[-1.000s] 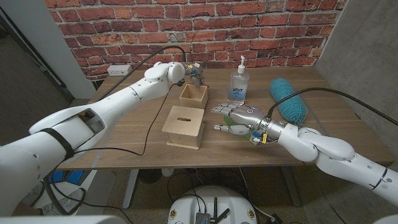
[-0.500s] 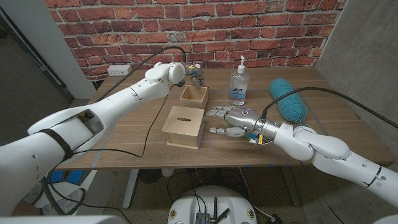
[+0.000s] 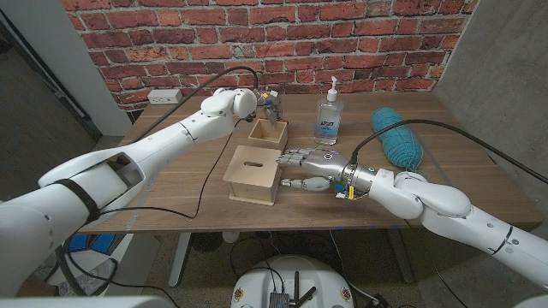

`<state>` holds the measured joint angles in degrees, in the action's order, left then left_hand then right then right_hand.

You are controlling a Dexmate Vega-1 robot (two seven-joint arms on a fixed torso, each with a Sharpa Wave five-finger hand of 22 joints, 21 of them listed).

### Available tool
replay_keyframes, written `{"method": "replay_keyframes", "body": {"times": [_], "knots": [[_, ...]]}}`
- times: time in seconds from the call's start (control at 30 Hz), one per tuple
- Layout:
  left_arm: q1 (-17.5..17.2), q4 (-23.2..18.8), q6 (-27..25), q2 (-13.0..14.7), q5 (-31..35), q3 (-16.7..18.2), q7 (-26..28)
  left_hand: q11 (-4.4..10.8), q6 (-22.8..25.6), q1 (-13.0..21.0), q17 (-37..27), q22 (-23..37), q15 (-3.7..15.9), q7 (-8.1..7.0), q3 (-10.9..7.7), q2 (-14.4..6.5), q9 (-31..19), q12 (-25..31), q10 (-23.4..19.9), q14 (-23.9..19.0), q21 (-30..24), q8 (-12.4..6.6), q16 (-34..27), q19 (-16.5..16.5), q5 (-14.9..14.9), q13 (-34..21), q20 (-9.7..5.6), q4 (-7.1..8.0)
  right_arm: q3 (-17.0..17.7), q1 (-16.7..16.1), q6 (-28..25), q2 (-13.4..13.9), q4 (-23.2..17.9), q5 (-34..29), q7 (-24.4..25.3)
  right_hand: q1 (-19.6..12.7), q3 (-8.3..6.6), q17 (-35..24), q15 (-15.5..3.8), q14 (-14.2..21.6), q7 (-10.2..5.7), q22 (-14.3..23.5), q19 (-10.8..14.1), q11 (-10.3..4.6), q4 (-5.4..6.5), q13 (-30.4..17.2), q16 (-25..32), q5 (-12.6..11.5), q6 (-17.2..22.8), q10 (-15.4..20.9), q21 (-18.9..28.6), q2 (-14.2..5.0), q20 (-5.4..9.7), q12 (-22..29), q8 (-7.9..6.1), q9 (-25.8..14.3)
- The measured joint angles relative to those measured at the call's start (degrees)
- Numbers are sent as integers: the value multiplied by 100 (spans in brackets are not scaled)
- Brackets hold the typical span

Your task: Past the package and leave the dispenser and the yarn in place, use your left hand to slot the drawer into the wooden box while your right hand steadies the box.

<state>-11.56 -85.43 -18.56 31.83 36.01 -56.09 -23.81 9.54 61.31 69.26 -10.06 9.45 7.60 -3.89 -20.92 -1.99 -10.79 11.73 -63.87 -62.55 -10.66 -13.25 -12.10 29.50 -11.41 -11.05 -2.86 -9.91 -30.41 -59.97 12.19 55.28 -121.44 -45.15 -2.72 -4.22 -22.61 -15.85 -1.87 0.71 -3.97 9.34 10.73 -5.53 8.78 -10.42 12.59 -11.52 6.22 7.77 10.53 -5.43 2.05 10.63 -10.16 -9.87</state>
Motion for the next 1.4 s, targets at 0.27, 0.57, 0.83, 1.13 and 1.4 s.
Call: {"method": "replay_keyframes", "body": {"times": [0.27, 0.57, 0.83, 1.13, 1.4], "knots": [[-21, -65, -90, -9, 46, -2, 4, 12, 30, 30, 0, 0, 0, -28, 23, 1, 0, -11, -12, 0, 0, 8, 0, -21, -27, 0, 20, -23, -156, 184, 66, -153, 91, -96, -115, 52, -64, -27, 1, 1, -15, 0, -23, 0, 64, 0, 33, -43, -39, 0, 0, -9, 23, 0, 0, -1], [-42, -123, -203, -19, 69, 3, 0, -1, 32, 38, 0, 0, 1, -25, 47, 8, 0, -32, -27, 0, 0, 8, 4, -21, -27, -3, 20, 1, -303, 380, 172, -289, 220, -170, -178, 128, -94, -54, 3, 3, 0, 1, -64, 14, 93, 0, 33, -43, -62, -13, 0, 22, 19, 0, 0, -1], [-66, -193, -352, -34, 92, 4, -52, 3, 49, 67, 0, 0, 1, -10, 55, -21, -2, -27, -59, 1, 0, 16, 26, -21, -23, -3, 20, -7, -416, 554, 235, -385, 339, -187, -306, 158, -116, -53, 3, 3, 0, 1, -63, 13, 116, 0, 33, -43, -62, -13, 0, 52, 20, 0, 0, -1], [-106, -286, -516, -41, 116, -18, -95, 3, 49, 66, 0, 0, 1, -9, 55, -23, -5, -27, -59, 1, 0, 20, 41, -33, -22, 2, 8, -7, -503, 667, 227, -433, 355, -187, -531, 203, -141, -80, 3, 3, 0, 15, -62, 13, 141, 0, 32, -43, -62, -12, 0, 52, 20, 0, -23, -14], [-168, -426, -646, -20, 147, -29, -100, 3, 48, 58, 0, 0, 1, -8, 55, -31, -7, -28, -59, 1, 0, 30, 23, -33, -22, 2, 8, -8, -540, 690, 223, -442, 363, -179, -575, 233, -141, -80, 3, 3, 0, 14, -62, 12, 141, 0, 32, -43, -62, -12, 0, 82, 20, 0, -23, -14]]}}
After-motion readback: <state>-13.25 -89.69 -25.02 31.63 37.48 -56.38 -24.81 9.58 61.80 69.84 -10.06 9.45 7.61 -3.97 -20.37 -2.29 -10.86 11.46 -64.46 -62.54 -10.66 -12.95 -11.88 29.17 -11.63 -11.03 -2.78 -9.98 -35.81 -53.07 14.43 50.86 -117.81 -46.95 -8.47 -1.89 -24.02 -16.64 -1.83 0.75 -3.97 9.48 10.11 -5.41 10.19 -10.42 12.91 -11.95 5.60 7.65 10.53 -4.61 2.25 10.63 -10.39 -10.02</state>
